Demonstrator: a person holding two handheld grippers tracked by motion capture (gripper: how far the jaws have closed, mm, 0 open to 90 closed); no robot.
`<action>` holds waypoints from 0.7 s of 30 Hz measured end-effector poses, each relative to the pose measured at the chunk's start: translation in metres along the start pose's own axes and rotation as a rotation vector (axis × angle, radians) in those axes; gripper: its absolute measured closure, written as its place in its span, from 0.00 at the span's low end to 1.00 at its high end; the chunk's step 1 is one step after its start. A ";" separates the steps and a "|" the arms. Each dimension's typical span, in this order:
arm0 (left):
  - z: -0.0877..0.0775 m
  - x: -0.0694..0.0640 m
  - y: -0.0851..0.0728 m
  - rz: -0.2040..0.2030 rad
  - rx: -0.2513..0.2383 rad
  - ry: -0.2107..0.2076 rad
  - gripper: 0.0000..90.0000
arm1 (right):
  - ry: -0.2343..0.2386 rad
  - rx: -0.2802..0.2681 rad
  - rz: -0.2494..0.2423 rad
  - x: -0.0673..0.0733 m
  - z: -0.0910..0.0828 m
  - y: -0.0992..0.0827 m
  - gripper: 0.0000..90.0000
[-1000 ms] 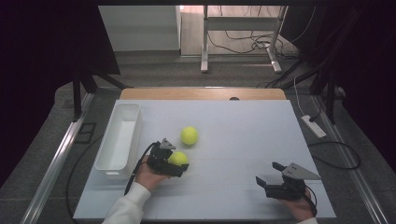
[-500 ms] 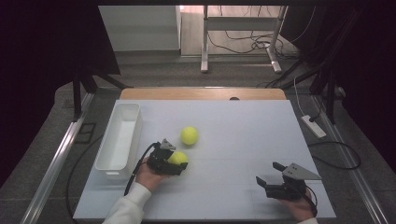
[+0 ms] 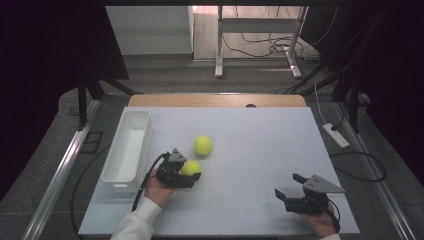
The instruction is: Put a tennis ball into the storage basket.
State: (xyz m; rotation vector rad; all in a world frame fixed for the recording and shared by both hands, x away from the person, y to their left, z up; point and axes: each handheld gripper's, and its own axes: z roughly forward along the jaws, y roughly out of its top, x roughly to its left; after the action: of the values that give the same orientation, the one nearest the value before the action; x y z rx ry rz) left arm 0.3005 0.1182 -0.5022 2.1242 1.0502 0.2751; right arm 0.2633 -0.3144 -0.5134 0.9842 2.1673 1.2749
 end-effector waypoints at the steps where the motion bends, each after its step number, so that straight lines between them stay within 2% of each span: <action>1: -0.003 0.000 0.000 -0.001 -0.012 -0.004 0.29 | 0.000 0.000 -0.001 0.000 0.000 0.000 0.13; 5: -0.008 0.000 0.000 -0.002 -0.036 -0.013 0.29 | 0.000 0.002 -0.001 0.000 0.000 0.000 0.13; 11: -0.020 0.000 0.000 -0.025 -0.103 -0.047 0.29 | -0.003 0.001 -0.002 0.001 0.000 0.000 0.13; 21: -0.032 0.000 0.000 -0.023 -0.148 -0.048 0.29 | -0.005 -0.003 0.000 -0.001 0.000 0.000 0.13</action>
State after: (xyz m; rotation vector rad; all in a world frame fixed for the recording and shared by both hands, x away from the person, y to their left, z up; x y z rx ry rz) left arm 0.2851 0.1345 -0.4793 1.9760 0.9949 0.2802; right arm 0.2636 -0.3151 -0.5133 0.9851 2.1608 1.2736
